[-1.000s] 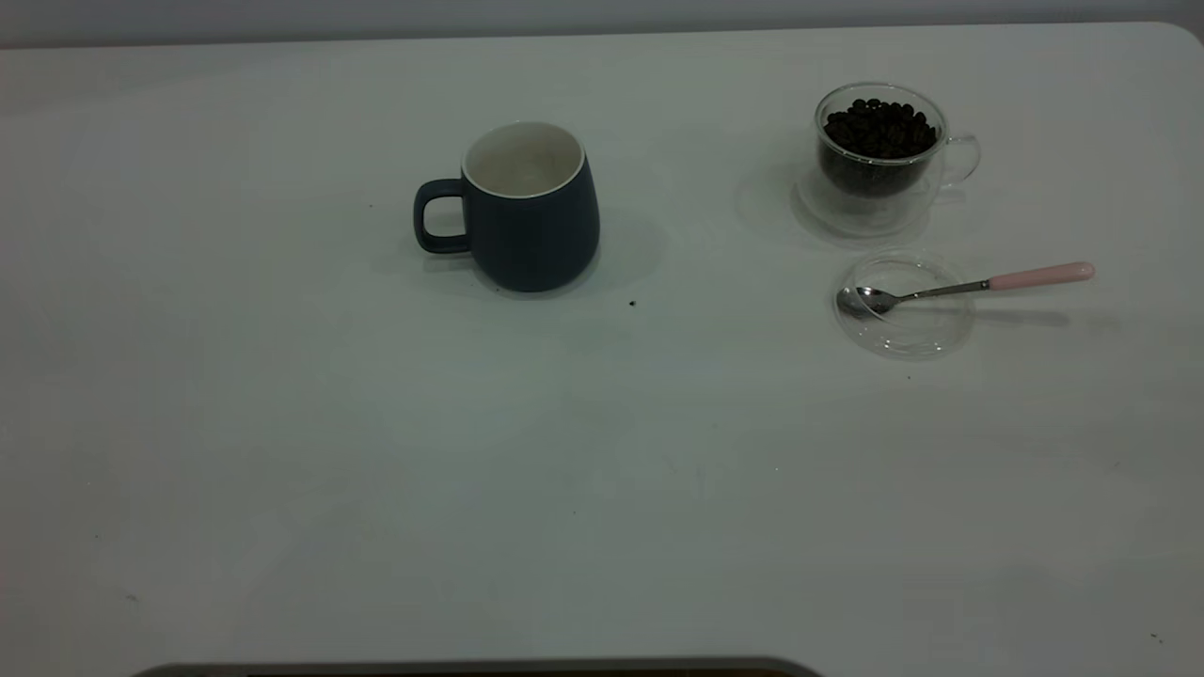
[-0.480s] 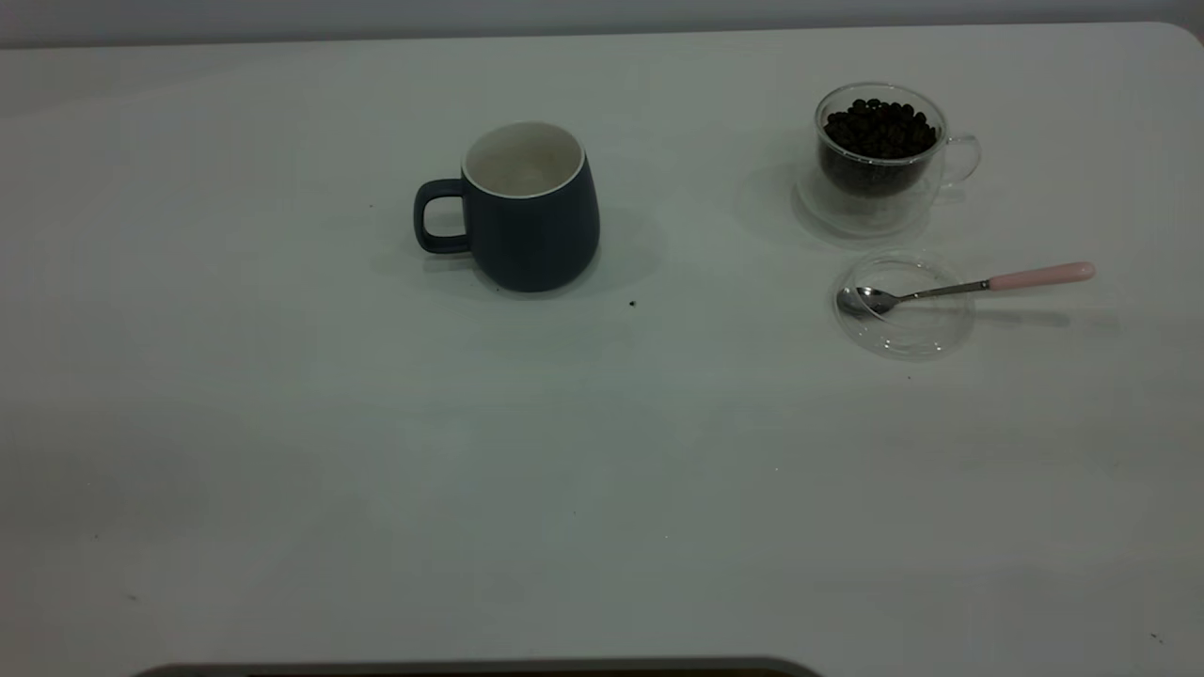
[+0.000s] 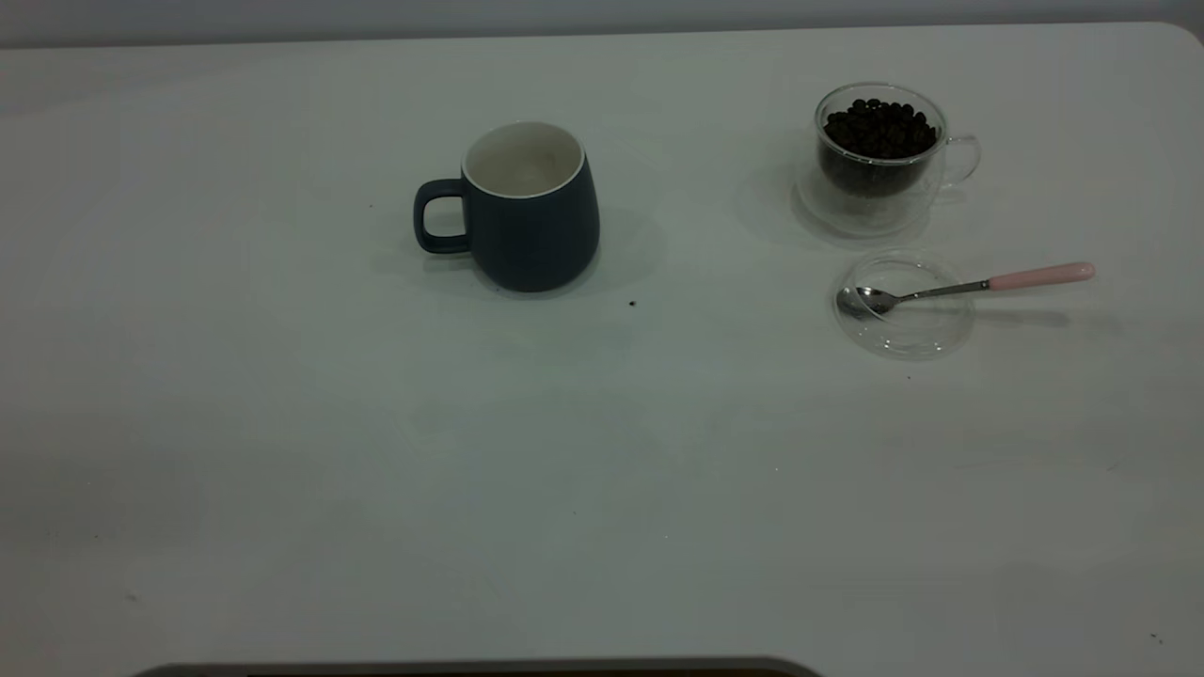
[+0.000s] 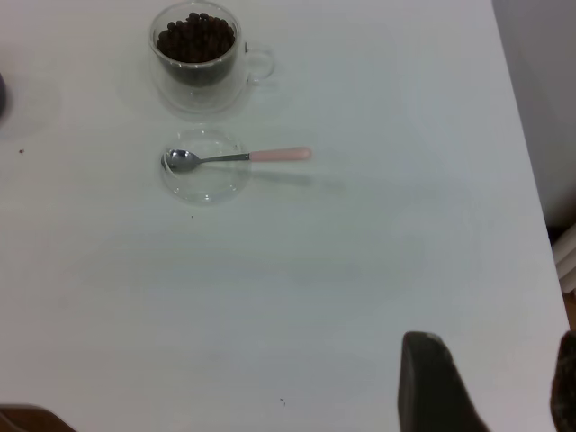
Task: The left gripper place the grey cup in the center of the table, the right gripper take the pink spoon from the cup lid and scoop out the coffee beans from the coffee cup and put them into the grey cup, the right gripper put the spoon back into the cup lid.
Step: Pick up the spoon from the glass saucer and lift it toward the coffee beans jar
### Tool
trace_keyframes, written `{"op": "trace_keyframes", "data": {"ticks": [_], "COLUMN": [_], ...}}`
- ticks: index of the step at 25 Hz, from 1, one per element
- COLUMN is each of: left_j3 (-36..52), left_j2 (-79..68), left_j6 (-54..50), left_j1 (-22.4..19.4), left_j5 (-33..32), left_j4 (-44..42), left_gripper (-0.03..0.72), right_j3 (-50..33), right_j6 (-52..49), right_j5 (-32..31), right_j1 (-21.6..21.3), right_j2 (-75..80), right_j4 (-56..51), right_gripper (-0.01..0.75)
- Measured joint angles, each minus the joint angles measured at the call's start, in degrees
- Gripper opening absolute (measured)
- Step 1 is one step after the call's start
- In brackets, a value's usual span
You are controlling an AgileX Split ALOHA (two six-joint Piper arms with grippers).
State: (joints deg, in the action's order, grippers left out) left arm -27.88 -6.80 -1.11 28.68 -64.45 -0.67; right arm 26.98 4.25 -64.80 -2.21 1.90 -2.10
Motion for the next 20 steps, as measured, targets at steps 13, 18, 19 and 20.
{"op": "trace_keyframes", "data": {"ticks": [13,18,19,20], "left_j3": [0.0,0.0,0.0,0.0], "left_j2": [5.4,7.8,7.8,7.8], "left_j6": [0.2,0.2,0.2,0.2], "left_j1": [-27.1,-28.4,-28.4,-28.4], "left_j5": [0.0,-0.4,-0.4,-0.4], "left_j4": [0.0,0.0,0.0,0.0], "left_gripper": [0.585,0.585,0.585,0.585], "right_j3": [0.0,0.0,0.0,0.0], "right_j6": [0.0,0.0,0.0,0.0], "right_j5": [0.0,0.0,0.0,0.0], "right_j1": [0.0,0.0,0.0,0.0], "right_j2": [0.0,0.0,0.0,0.0], "right_j4": [0.0,0.0,0.0,0.0], "right_gripper": [0.357,0.357,0.357,0.357]}}
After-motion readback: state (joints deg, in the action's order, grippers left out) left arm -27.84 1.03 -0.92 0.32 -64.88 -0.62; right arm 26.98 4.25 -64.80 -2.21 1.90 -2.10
